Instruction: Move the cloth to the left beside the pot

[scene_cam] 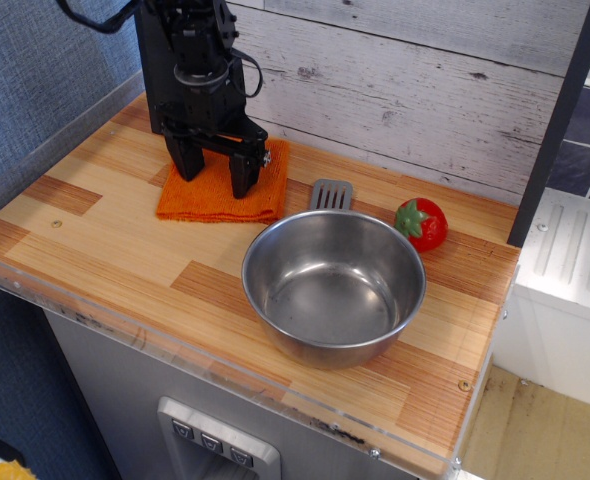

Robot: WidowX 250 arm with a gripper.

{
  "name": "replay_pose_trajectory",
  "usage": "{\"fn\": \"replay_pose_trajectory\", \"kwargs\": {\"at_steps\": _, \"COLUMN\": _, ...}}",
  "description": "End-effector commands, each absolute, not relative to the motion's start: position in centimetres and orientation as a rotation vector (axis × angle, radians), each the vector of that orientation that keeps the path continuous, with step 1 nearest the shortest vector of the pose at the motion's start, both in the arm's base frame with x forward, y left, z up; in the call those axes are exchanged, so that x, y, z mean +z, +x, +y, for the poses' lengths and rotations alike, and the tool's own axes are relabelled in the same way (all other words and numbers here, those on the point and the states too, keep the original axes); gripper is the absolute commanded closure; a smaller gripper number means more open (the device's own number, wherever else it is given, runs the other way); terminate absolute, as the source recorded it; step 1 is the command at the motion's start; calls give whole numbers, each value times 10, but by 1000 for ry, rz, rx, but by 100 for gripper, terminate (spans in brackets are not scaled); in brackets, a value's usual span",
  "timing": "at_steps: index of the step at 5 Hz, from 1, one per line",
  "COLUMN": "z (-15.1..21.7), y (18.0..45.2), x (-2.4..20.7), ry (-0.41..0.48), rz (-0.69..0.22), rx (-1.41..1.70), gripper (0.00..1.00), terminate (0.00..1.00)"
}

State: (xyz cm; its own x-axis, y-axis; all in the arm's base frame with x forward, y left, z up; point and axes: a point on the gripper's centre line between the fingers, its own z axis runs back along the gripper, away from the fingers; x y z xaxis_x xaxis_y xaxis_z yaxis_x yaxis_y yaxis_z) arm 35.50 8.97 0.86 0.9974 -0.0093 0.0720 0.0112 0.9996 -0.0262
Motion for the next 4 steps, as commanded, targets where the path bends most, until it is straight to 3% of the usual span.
{"fn": "replay_pose_trajectory", "kwargs": {"at_steps": 1, "z": 81, "y": 330, "x": 27, "ry": -32, "rz": -102, "rx": 2, "gripper": 0, "terminate": 0}}
{"fn": "replay_pose_trajectory", "kwargs": {"at_steps": 4, "z": 64, "y": 291, "x": 29, "ry": -26, "rz": -78, "rx": 13, "gripper": 0, "terminate": 0}}
